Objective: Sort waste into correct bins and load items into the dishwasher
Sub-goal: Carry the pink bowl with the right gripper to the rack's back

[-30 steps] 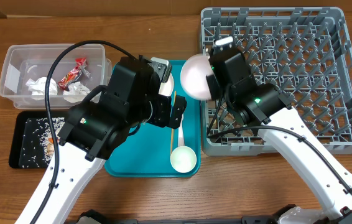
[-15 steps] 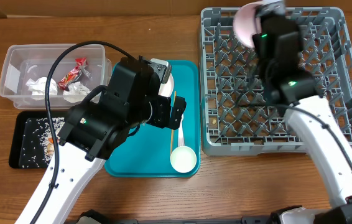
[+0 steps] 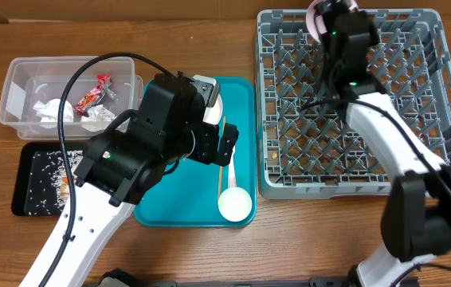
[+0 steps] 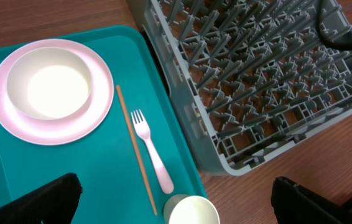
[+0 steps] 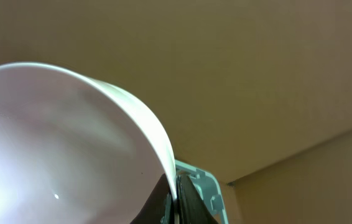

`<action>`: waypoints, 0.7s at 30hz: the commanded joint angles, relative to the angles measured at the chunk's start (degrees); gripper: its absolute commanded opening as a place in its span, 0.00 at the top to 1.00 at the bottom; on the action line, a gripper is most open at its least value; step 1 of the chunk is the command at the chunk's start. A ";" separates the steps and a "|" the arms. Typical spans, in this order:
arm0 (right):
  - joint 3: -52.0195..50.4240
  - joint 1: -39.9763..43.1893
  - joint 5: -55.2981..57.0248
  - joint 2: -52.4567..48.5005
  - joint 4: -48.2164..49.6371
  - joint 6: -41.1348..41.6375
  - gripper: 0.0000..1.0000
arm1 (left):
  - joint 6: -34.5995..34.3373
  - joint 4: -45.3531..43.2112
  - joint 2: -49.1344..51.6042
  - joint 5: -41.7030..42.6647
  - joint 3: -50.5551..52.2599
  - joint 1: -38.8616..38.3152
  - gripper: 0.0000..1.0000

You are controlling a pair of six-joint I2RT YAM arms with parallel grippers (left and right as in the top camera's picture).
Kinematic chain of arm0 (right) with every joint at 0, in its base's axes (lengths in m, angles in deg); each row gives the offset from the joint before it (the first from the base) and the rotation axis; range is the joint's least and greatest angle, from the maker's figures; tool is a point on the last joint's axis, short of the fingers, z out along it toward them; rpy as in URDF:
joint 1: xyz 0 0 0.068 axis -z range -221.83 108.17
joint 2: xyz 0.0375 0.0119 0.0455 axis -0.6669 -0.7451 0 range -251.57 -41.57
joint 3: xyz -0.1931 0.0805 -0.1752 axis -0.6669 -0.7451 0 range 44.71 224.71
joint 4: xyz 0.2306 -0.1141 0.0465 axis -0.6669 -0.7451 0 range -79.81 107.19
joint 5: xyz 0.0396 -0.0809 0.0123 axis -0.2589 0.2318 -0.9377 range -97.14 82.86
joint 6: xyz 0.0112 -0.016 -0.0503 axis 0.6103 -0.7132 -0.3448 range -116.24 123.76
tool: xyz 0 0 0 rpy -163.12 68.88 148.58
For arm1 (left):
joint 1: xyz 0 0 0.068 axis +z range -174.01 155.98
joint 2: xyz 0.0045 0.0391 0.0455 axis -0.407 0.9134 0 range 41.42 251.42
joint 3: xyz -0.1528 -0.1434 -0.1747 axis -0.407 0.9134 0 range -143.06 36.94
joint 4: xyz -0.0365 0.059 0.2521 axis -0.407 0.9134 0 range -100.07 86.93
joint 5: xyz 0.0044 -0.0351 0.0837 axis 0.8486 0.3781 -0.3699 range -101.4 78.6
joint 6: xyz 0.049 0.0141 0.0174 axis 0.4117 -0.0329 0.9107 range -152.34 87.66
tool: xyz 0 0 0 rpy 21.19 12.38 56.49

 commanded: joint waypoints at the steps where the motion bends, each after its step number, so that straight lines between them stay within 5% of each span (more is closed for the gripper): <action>1: 1.27 0.26 -0.11 -3.19 2.82 -10.58 0.96 | 0.68 -0.09 -0.13 -0.35 -0.87 -0.37 0.00; 21: 1.27 0.15 0.17 -13.92 12.59 -14.73 0.96 | 0.68 -0.09 -0.13 -0.35 -0.87 -0.37 0.00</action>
